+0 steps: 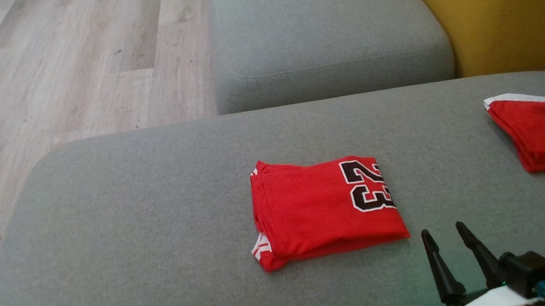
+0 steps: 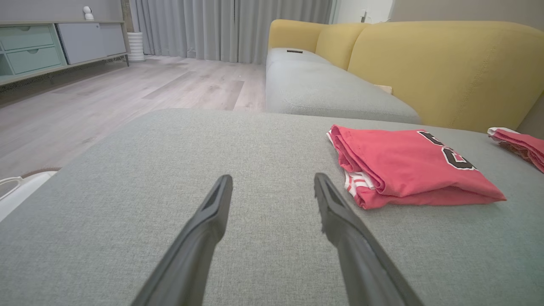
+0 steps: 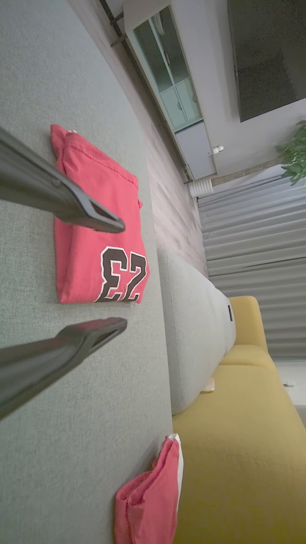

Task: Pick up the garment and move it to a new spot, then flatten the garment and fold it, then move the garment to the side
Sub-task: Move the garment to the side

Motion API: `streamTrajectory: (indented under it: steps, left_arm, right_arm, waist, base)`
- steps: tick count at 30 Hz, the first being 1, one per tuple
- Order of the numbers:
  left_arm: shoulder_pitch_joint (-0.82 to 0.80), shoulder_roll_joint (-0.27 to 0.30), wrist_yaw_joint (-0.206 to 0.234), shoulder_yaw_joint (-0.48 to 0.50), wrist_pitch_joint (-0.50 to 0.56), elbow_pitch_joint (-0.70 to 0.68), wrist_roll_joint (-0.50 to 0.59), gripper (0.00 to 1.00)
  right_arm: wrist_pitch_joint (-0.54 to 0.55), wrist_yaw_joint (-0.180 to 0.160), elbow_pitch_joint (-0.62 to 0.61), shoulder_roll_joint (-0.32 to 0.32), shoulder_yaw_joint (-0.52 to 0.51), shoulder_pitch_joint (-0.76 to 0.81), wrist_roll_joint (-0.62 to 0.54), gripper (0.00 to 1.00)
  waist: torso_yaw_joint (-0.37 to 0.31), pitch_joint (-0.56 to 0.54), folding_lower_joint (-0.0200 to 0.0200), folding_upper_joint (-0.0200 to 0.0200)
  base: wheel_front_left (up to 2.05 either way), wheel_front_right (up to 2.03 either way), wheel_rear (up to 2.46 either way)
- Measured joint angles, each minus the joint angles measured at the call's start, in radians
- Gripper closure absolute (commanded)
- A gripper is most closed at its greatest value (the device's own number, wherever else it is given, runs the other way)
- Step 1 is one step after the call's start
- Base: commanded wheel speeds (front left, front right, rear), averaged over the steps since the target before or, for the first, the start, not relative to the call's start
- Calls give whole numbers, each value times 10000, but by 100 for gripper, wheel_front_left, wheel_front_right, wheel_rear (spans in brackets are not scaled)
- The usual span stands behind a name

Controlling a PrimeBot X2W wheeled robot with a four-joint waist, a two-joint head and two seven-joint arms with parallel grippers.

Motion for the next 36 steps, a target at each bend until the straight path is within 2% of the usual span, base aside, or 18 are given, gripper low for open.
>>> streamTrajectory:
  steps: [7, 12, 17, 27, 36]
  left_arm:
    - [-23, 0, 15, -23, 0, -65, 0, 0]
    - [-110, 2, 15, -173, 0, -48, -13, 0]
    - [-678, 0, 2, -468, 0, 6, -13, 0]
    - [-1899, -4, 71, -1369, 0, 242, -125, 0]
    - [-2141, -4, 194, -1712, 0, 428, -192, 0]
  right_arm:
    - [0, 0, 270, -71, 316, -170, 100, 0]
    - [0, 0, 476, -221, 414, -995, 305, 0]
    - [61, 0, 1417, -642, 715, -2171, 1346, 0]
    - [2130, 0, 2890, -2207, 1689, -4706, 4272, 0]
    - [3605, 0, 3979, -2665, 2715, -5227, 5917, 0]
  waist:
    - [89, 422, 0, 0]
    - [210, 881, 0, 0]
    - [382, 1425, 0, 0]
    - [923, 2495, 2, 0]
    - [1313, 2881, 2, 0]
  base:
    - [0, 0, 0]
    - [0, 0, 0]
    - [0, 0, 0]
    - [0, 0, 0]
    - [0, 0, 0]
